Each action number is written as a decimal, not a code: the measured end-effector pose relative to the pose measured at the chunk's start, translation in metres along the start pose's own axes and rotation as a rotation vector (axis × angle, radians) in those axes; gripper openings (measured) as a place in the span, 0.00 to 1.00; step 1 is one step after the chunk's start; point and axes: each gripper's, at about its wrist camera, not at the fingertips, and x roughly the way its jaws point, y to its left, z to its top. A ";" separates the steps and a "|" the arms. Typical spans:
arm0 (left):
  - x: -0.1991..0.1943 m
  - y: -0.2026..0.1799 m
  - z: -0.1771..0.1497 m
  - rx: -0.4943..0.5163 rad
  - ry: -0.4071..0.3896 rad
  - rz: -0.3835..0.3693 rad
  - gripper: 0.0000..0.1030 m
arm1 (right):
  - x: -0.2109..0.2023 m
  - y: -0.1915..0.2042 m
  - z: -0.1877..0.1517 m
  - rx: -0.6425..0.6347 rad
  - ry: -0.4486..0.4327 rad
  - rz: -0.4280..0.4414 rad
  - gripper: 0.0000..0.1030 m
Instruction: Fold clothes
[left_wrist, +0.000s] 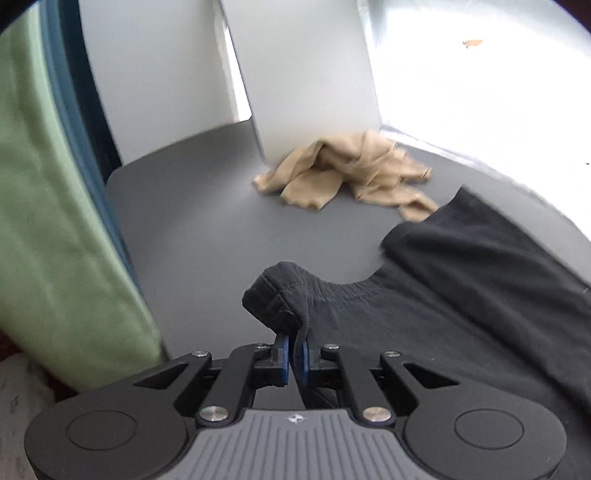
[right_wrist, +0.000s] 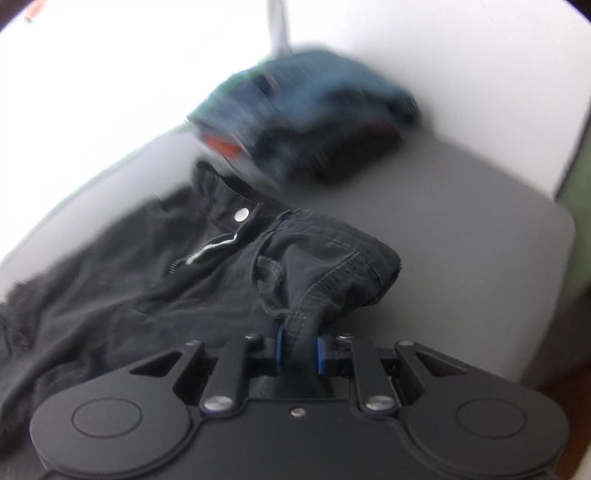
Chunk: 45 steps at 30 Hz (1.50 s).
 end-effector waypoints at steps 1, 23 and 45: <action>0.000 0.004 -0.003 0.003 0.009 0.010 0.09 | 0.008 -0.002 -0.006 0.010 0.022 -0.009 0.20; 0.007 0.012 -0.012 0.055 0.008 0.053 0.34 | 0.042 -0.017 -0.026 0.045 0.104 -0.092 0.74; -0.001 0.022 -0.029 -0.109 0.062 -0.207 0.49 | 0.029 -0.015 -0.038 -0.010 0.111 0.021 0.72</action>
